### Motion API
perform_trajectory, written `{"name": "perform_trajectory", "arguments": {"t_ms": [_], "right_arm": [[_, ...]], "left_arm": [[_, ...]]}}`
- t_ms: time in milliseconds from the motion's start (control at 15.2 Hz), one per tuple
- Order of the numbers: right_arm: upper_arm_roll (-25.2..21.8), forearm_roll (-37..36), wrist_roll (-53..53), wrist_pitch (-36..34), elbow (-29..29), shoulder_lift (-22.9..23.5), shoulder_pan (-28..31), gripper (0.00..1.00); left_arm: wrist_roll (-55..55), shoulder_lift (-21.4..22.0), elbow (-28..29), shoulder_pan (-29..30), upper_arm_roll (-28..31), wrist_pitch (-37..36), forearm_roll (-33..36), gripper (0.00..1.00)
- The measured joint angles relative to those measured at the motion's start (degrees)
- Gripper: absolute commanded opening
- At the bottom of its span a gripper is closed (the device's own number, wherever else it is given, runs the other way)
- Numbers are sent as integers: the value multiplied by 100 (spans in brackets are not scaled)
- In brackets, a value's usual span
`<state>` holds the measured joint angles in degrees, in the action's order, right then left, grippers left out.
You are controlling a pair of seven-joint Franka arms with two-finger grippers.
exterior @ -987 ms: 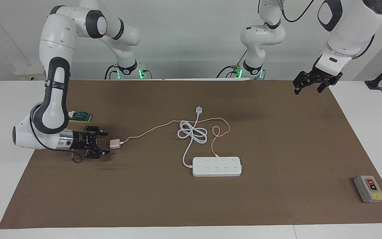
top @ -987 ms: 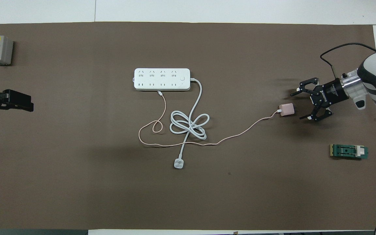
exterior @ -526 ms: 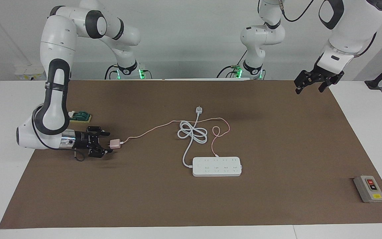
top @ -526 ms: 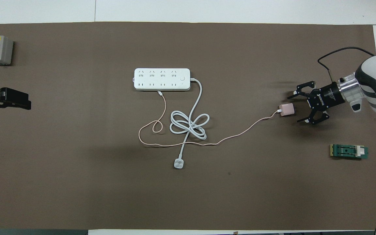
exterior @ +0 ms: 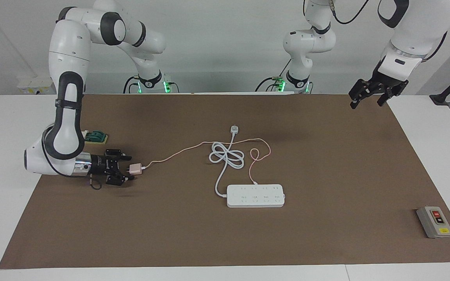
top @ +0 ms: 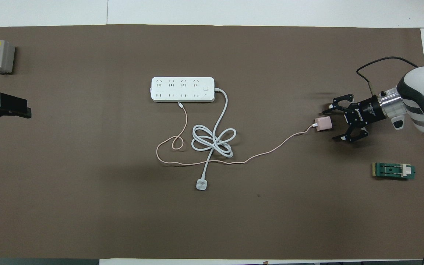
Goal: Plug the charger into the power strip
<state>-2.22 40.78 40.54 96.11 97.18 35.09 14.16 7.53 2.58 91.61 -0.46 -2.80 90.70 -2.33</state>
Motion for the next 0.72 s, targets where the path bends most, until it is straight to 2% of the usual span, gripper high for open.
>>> {"name": "perform_trajectory", "arguments": {"t_ms": [66, 132, 197, 263, 461, 724], "right_arm": [[2, 10, -22, 10, 17, 0, 0, 75], [2, 15, -26, 14, 18, -3, 0, 43], [2, 15, -29, 15, 18, -4, 0, 18], [4, 31, -48, 18, 17, -7, 0, 0], [19, 68, -155, 24, 18, -54, -28, 0], [36, 67, -113, 63, 19, -62, -49, 0]], "left_arm": [[99, 0, -42, 0, 1, -5, -52, 100], [257, -1, -56, -1, -5, -6, -96, 100], [425, -6, -56, -3, -18, -7, -141, 100], [534, -23, -55, -8, -33, -10, -238, 100], [672, -58, -57, -145, -101, -3, -1411, 100], [697, -138, -56, -186, -110, 91, -3407, 100]]}}
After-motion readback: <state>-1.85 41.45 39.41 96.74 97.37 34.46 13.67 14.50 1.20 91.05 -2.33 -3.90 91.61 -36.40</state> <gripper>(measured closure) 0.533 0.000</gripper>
